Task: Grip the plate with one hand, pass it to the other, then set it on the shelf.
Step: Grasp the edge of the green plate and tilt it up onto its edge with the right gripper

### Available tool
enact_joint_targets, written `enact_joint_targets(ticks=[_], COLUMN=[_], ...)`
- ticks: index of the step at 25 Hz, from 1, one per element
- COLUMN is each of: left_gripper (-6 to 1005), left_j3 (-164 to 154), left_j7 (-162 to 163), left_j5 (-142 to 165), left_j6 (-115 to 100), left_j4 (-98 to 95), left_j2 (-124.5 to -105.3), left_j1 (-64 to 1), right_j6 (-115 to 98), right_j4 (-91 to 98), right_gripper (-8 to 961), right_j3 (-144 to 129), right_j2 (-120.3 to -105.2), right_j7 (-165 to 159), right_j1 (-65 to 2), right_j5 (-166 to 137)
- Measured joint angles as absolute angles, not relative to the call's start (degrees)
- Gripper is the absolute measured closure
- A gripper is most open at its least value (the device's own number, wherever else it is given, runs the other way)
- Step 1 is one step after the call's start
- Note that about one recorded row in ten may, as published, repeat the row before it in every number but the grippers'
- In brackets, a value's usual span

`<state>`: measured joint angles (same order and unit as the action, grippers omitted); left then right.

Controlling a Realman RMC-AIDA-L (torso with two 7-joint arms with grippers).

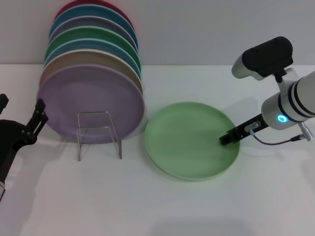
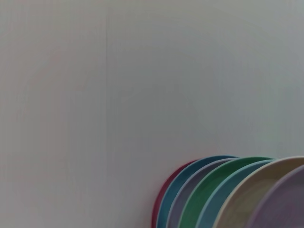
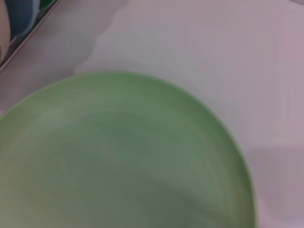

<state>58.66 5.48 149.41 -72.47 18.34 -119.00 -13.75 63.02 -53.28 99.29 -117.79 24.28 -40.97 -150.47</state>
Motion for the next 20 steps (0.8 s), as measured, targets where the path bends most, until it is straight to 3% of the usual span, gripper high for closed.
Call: enact_joint_targets(ticks=[5,11,20], left_gripper=[167,168,169], left_j3=[58.6,58.6,58.6], left_j7=[5.5,5.5,5.5], left_j5=[149.4,149.4,149.4], left_j6=[-72.7,-72.7,-72.7], left_j4=[18.4,18.4,18.3], left_j2=[-119.00,-119.00,-119.00], left_j1=[-13.8,-14.1,-14.2], right_j6=[63.0,63.0,63.1], right_j4=[-53.4,-53.5,-55.1], right_gripper=[400,646,741], right_j3=[99.1,99.1,99.1], right_j2=[-117.94,-118.04,-118.20], right_j7=[24.4,24.9,25.3], right_j1=[-40.9,-40.9,-39.9], right_j5=[-150.5,-150.4,-150.0])
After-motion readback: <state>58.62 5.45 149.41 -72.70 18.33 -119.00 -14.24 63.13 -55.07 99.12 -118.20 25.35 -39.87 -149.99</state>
